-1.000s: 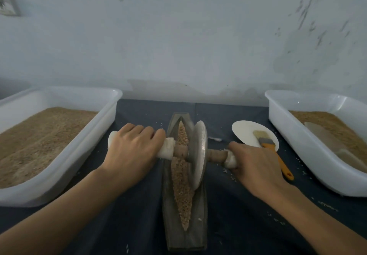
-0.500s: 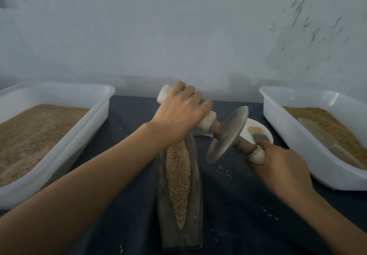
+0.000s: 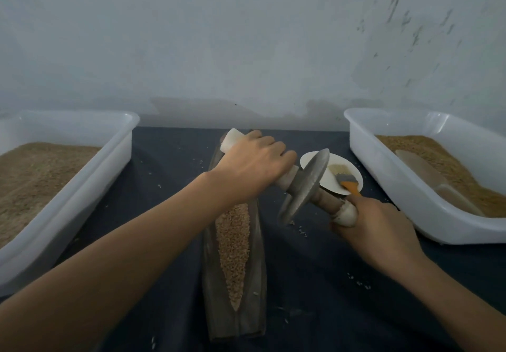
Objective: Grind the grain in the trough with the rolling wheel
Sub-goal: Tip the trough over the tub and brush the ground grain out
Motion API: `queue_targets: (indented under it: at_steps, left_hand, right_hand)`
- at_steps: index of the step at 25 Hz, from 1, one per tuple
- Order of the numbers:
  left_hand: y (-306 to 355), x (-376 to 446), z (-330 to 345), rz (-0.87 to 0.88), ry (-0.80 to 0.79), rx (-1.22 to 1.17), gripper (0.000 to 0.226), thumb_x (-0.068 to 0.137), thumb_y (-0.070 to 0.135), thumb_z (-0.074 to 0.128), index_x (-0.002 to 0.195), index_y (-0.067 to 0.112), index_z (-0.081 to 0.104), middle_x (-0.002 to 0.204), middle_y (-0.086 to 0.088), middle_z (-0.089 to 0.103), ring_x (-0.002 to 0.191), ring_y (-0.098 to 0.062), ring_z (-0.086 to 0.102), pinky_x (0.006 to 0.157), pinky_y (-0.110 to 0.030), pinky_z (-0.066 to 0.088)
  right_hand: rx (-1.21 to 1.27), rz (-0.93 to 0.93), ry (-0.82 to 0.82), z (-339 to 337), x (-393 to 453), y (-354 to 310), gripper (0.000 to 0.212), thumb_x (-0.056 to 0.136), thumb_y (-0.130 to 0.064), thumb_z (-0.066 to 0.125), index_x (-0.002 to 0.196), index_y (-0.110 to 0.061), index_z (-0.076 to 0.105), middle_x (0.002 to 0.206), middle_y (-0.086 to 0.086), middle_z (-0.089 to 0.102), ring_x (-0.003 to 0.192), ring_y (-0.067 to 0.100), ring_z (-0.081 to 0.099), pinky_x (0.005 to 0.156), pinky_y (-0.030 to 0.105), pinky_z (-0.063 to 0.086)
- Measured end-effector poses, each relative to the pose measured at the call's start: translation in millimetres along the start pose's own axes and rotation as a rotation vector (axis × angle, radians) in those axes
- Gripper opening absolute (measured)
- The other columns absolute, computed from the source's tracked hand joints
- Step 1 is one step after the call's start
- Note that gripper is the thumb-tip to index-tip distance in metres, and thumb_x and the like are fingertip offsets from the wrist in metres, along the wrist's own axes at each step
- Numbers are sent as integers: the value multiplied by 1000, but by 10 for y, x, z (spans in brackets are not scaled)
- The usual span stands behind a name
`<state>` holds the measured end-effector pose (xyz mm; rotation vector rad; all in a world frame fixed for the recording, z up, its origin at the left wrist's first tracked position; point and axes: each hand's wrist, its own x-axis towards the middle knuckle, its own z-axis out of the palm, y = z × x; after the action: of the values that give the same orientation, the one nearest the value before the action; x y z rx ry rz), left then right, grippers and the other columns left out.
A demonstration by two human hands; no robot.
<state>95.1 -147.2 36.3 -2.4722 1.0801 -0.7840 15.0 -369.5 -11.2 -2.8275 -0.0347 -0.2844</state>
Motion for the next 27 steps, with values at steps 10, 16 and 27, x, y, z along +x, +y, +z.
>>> queue_targets:
  at_steps: [10, 16, 27]
  left_hand:
    - [-125, -19, 5, -88, 28, 26, 42, 78, 32, 66, 114, 22, 48, 112, -4, 54, 109, -26, 47, 102, -43, 30]
    - [-177, -844, 247, -1118, 309, -981, 45, 84, 35, 60, 126, 22, 49, 120, 3, 54, 111, -16, 51, 95, -37, 43]
    - [300, -1265, 7, -1310, -274, -1717, 17, 90, 19, 55, 103, 16, 66, 88, -5, 74, 81, -23, 71, 76, -45, 58]
  right_hand:
    - [9, 0, 38, 38, 80, 15, 29, 73, -57, 62, 90, -38, 49, 70, -9, 58, 63, 17, 57, 56, 35, 47]
    - [137, 148, -80, 178, 52, 48, 29, 71, -58, 72, 76, -40, 50, 70, -12, 58, 66, 9, 56, 55, 31, 42]
    - [509, 253, -238, 341, 64, -122, 12, 89, -32, 63, 93, -22, 58, 82, 4, 64, 74, 20, 62, 73, 42, 52]
